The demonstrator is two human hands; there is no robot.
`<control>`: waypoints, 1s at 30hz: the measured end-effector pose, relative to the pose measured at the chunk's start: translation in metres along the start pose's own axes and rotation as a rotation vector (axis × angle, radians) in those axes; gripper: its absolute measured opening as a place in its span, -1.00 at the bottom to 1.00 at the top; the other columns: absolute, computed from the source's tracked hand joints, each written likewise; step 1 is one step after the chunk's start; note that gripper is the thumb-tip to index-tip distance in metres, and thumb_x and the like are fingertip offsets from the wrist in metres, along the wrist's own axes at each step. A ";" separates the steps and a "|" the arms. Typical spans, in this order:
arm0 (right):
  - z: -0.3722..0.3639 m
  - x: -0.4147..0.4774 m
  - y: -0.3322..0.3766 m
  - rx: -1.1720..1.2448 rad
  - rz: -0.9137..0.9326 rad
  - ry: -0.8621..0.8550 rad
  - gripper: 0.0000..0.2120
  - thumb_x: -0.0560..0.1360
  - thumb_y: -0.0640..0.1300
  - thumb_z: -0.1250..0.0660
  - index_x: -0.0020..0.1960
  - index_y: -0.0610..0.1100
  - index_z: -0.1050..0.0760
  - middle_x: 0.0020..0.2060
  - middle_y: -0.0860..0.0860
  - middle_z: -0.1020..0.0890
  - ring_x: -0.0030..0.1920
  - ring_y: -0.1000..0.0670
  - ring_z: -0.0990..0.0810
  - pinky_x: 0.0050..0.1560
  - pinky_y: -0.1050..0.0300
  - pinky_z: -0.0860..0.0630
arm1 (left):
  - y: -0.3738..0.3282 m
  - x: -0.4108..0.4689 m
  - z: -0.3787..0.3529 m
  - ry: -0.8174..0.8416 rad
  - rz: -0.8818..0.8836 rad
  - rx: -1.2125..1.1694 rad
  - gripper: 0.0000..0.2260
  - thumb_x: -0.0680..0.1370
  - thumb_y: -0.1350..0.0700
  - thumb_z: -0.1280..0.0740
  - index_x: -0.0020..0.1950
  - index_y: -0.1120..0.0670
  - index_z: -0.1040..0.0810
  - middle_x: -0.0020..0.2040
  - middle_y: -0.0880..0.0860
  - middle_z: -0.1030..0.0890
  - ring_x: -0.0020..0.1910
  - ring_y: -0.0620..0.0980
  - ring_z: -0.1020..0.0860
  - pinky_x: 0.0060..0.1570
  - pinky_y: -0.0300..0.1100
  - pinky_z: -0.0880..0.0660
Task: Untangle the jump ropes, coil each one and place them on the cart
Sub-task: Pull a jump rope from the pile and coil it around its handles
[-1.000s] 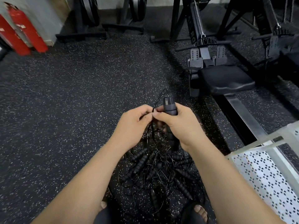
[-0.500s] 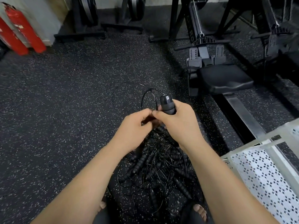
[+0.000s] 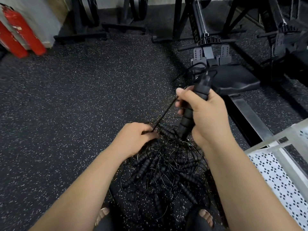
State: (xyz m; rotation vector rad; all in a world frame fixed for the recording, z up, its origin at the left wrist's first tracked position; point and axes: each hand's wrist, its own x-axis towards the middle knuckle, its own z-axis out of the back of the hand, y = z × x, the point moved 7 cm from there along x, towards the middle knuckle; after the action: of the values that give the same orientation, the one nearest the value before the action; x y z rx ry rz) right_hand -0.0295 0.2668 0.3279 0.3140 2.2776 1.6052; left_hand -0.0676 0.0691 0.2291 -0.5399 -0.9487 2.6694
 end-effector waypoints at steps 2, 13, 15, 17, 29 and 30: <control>0.004 0.002 0.003 0.034 0.005 -0.017 -0.80 0.55 -0.31 -0.54 -0.03 -0.14 -0.53 -0.22 -0.08 -0.64 -0.28 0.00 -0.63 -0.30 0.14 -0.54 | 0.006 0.001 0.000 0.008 0.018 0.047 -0.75 0.62 -0.27 -0.40 0.09 -0.16 -0.75 -0.11 -0.15 -0.70 -0.25 -0.10 -0.59 -0.05 -0.09 -0.57; -0.013 0.000 -0.056 -0.308 -0.215 0.242 -0.83 0.54 -0.30 -0.55 0.11 -0.27 -0.65 -0.20 -0.13 -0.72 -0.25 -0.01 -0.67 -0.29 0.14 -0.58 | -0.026 -0.007 0.013 -0.095 -0.177 -0.154 -0.80 0.55 -0.18 -0.38 -0.28 -0.37 -0.59 -0.22 -0.07 -0.56 -0.17 0.06 -0.60 -0.05 0.13 -0.63; -0.014 0.002 -0.057 -0.382 -0.175 0.233 -0.87 0.56 -0.30 -0.52 0.08 -0.29 -0.65 -0.25 -0.14 -0.71 -0.33 0.02 -0.64 -0.34 0.15 -0.53 | -0.024 -0.007 0.015 -0.087 -0.176 -0.214 -0.88 0.54 -0.14 -0.41 -0.19 -0.24 -0.69 -0.21 -0.02 -0.59 -0.16 0.13 -0.63 -0.03 0.19 -0.67; -0.013 0.004 -0.054 -0.433 -0.125 0.220 -0.91 0.56 -0.29 -0.52 0.04 -0.28 -0.64 -0.23 -0.18 -0.73 -0.33 0.02 -0.66 -0.32 0.13 -0.53 | -0.015 -0.006 0.017 -0.066 -0.119 -0.253 -0.93 0.58 0.05 -0.52 -0.08 -0.12 -0.75 -0.20 -0.04 -0.68 -0.21 0.06 -0.67 0.01 0.17 -0.69; 0.003 0.010 -0.028 -0.314 -0.054 0.149 -0.89 0.58 -0.28 -0.52 0.07 -0.27 -0.63 -0.15 -0.14 -0.77 -0.26 -0.01 -0.67 -0.28 0.12 -0.55 | 0.024 -0.003 0.061 -0.283 0.085 -0.109 -0.85 0.66 0.06 -0.46 -0.05 -0.18 -0.71 -0.15 -0.16 -0.70 -0.17 -0.20 -0.67 -0.13 -0.19 -0.53; 0.003 0.010 -0.027 -0.307 -0.046 0.144 -0.89 0.58 -0.28 -0.52 0.06 -0.27 -0.63 -0.14 -0.15 -0.77 -0.25 -0.01 -0.67 -0.28 0.12 -0.56 | 0.030 -0.002 0.062 -0.299 0.108 -0.106 -0.85 0.67 0.07 -0.45 -0.05 -0.17 -0.70 -0.13 -0.15 -0.71 -0.13 -0.15 -0.67 -0.13 -0.18 -0.51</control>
State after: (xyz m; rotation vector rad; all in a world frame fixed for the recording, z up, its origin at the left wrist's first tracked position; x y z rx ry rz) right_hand -0.0374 0.2640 0.3004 0.0711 2.0744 1.9743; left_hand -0.0956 0.0119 0.2550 -0.2200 -1.1773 2.8627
